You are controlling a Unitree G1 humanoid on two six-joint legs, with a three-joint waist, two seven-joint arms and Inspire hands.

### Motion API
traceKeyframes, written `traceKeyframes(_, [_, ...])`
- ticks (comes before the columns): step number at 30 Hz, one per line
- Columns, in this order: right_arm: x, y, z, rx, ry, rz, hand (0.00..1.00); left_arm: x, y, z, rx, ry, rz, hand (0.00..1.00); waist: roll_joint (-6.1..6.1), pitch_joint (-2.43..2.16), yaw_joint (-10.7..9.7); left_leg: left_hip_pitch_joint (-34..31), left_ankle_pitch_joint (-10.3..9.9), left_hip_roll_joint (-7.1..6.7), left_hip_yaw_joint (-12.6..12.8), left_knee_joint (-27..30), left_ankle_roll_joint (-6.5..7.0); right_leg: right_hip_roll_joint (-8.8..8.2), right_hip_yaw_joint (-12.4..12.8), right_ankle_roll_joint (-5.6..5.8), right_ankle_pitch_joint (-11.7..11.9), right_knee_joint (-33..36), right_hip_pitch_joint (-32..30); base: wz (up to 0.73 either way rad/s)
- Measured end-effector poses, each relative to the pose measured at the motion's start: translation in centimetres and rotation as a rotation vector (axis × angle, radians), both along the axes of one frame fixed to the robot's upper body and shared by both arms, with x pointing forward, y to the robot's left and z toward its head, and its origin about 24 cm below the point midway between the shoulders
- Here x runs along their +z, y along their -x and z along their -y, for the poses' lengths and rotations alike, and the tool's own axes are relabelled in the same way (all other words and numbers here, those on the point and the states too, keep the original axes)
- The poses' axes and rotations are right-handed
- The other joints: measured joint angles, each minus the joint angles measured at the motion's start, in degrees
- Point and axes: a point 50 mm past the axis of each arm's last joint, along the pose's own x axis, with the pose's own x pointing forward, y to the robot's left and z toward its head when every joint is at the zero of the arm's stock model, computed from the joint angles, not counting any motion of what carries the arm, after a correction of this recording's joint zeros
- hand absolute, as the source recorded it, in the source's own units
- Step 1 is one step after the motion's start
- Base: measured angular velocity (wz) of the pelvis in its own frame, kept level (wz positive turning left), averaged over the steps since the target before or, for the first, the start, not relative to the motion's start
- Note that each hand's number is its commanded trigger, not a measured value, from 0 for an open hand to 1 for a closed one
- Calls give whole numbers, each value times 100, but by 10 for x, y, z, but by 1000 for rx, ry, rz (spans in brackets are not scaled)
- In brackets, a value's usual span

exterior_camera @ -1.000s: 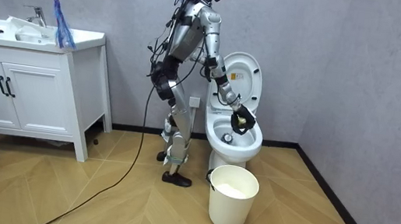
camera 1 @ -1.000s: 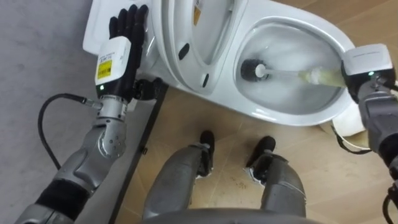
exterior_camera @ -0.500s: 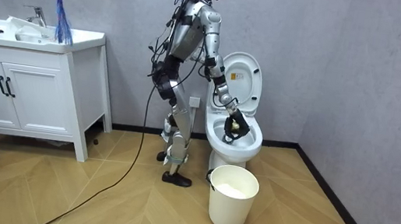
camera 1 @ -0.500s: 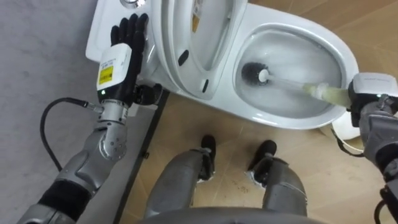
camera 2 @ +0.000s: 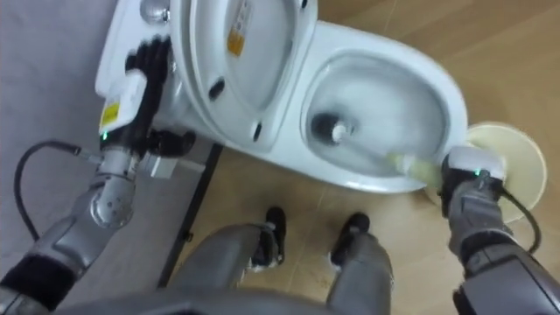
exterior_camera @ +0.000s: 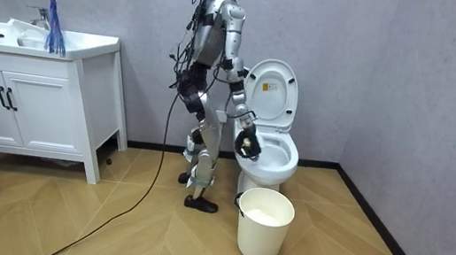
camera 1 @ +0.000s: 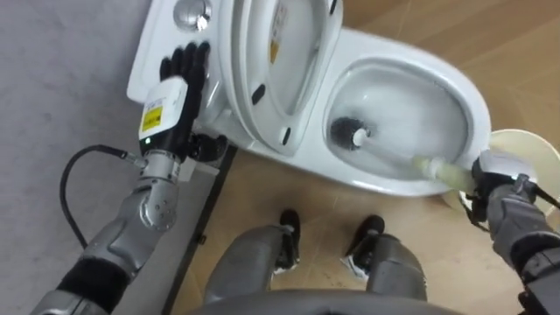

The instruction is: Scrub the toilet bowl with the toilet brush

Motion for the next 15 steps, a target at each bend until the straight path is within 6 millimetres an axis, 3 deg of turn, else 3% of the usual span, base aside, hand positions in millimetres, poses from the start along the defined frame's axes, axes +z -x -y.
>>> traceKeyframes(1, [-5,9,-1,-33,-21,-16,100,-4,5,-2,16,3,-17,0,5,-15,-29,139,7,0,2,-70,-11,10,-15,2,-1,-61,125,-8])
traceKeyframes(3, [-21,50,-3,-195,-101,-72,100,-17,25,-13,80,9,-81,0,8,-90,-193,580,0,13,-12,-363,-39,52,-89,36,-50,-240,560,-6])
traceKeyframes(6, [-31,84,-7,-353,-167,-99,100,-25,46,-24,157,17,-125,0,-52,-141,-284,1003,-30,36,1,-569,-89,93,-39,49,-124,-327,890,-15])
traceKeyframes(10, [-38,112,-13,-446,-199,-132,100,-33,72,-41,254,12,-181,0,-80,-152,-374,1487,-75,138,-10,-678,-163,278,-117,52,-126,-630,1435,-4])
traceKeyframes(12, [-41,123,-17,-499,-220,-138,100,-40,92,-51,357,29,-218,0,-160,-174,-375,1712,-82,158,-15,-728,-173,302,-114,66,-157,-733,1683,-2])
traceKeyframes(15, [-42,138,-19,-558,-240,-160,100,-54,120,-64,511,37,-299,0,-255,-163,-379,2071,-82,152,-44,-800,-173,362,-106,109,-211,-850,2066,2])
